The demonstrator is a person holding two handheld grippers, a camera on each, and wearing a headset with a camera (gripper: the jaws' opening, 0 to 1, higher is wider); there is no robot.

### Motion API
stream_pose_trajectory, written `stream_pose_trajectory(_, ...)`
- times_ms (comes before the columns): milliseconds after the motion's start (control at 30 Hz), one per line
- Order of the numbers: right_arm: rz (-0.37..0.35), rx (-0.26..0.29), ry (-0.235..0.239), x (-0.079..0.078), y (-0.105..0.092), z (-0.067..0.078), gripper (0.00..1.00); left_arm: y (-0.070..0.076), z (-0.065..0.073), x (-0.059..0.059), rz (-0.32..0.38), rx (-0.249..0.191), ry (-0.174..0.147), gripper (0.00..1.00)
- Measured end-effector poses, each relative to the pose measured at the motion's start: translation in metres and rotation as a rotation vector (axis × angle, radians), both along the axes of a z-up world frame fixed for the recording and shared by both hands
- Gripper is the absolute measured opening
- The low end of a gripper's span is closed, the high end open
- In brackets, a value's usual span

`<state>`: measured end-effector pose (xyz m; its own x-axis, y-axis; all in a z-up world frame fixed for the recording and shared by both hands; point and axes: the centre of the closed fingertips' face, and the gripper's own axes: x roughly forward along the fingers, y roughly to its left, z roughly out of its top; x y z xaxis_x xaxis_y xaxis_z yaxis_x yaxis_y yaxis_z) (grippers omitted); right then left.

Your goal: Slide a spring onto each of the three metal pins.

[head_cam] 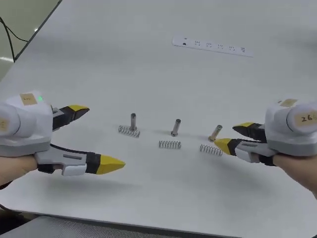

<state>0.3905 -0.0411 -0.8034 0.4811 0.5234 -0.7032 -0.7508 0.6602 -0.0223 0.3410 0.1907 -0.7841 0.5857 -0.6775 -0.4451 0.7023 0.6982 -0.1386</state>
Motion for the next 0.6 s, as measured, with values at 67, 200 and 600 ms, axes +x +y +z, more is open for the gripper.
stream_pose_trajectory(67,0.028,-0.016,0.002,-0.004,0.002,0.000,0.35,0.000,0.000,-0.001,-0.004,0.001,-0.001,0.98)
stream_pose_trajectory(200,0.086,-0.049,-0.002,-0.011,0.006,-0.001,0.35,-0.001,-0.001,-0.002,-0.011,0.005,0.002,0.98)
stream_pose_trajectory(600,0.229,-0.140,-0.020,-0.021,0.011,-0.007,0.32,0.001,0.000,-0.003,-0.005,0.004,0.004,0.98)
